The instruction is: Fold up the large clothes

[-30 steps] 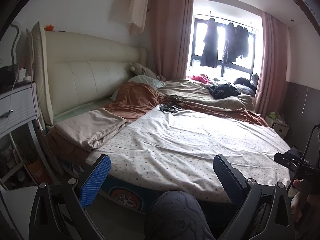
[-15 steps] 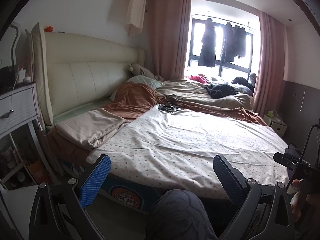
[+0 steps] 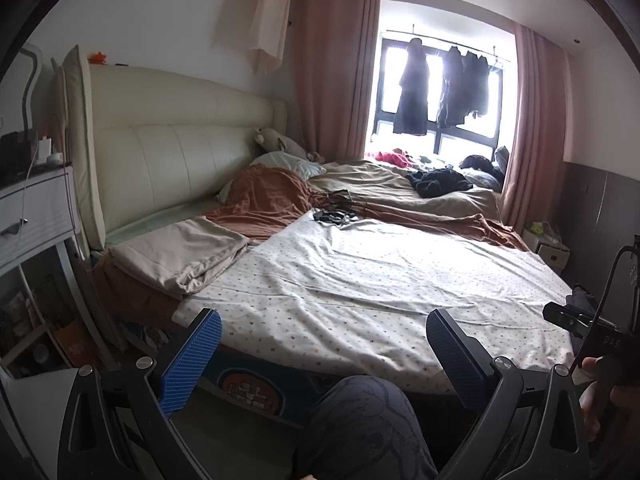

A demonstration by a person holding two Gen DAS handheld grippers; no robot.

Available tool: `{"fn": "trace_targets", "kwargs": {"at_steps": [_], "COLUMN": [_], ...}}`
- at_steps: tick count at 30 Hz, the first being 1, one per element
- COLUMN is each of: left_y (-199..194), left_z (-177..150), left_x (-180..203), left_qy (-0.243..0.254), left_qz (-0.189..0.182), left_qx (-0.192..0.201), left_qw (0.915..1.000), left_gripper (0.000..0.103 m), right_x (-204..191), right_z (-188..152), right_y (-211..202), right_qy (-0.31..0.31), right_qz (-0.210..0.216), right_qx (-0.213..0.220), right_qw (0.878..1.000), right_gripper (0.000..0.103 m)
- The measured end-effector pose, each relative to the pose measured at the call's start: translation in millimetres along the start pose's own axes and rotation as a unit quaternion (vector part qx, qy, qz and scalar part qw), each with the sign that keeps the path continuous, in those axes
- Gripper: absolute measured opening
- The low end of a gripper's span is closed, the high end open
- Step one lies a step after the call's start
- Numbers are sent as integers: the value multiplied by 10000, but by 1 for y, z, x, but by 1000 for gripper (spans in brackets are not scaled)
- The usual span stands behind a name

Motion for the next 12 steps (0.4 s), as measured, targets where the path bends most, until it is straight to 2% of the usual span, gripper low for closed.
{"fn": "trace_targets", "kwargs": {"at_steps": [9, 12], "left_y": [-6, -10], "left_z": [0, -2], "left_x": [-4, -2], "left_qy": [-28, -4], "left_qz": [-49, -170], "left_qx": [61, 58], "left_qw": [10000, 9998], "left_gripper": [102, 102], "right_x": [-7, -9], "right_z": [-4, -5], "right_y": [-4, -3], "right_qy": [-40, -40], "right_qz": [-18, -32], "right_qx": [-1, -28], "right_qw": [10000, 10000], "right_gripper": [103, 103]}}
Point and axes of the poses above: each gripper's, at about its wrist camera, not at the fingertips, and y roughly the way its jaws point, x to its right, z to its top, the point moved 6 cm from there along y, roughly the way its jaws point, and after that the axes turned 11 degrees about z, right-handed, at the moved point
